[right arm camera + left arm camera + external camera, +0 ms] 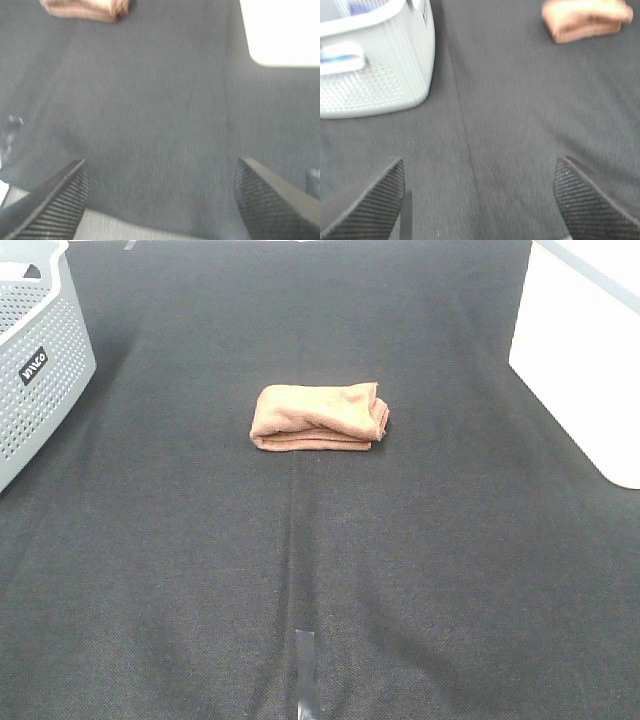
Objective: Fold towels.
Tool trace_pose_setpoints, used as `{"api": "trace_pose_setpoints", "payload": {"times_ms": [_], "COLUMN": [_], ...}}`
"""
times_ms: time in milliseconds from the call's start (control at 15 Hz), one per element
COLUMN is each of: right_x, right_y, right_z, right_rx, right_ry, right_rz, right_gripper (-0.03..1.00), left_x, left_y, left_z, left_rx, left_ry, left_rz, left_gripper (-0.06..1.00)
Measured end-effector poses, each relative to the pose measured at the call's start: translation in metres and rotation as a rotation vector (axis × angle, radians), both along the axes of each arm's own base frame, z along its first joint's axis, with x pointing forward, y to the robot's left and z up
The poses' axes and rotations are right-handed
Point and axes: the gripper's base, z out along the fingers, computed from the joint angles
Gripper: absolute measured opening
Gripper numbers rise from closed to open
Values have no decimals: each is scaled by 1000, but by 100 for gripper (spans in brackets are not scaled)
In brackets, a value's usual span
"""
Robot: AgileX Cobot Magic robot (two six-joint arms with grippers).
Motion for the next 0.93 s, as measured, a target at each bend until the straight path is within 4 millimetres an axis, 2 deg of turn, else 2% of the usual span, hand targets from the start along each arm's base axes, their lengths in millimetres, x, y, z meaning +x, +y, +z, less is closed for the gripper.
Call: {"api": "trace_pose_setpoints", "payload": {"times_ms": [333, 933], "right_x": [-18, -18], "right_y": [0, 0], "right_z": [-1, -1], "right_rx": [6, 9], "right_ry": [-110, -113], "right_rz": [2, 3], "right_gripper": [76, 76], "left_x": [-1, -1], "left_y": [0, 0], "left_z": [0, 0], "left_rx": [1, 1], "left_ry": [-7, -7], "left_rz": [0, 0], "left_gripper": [78, 78]}}
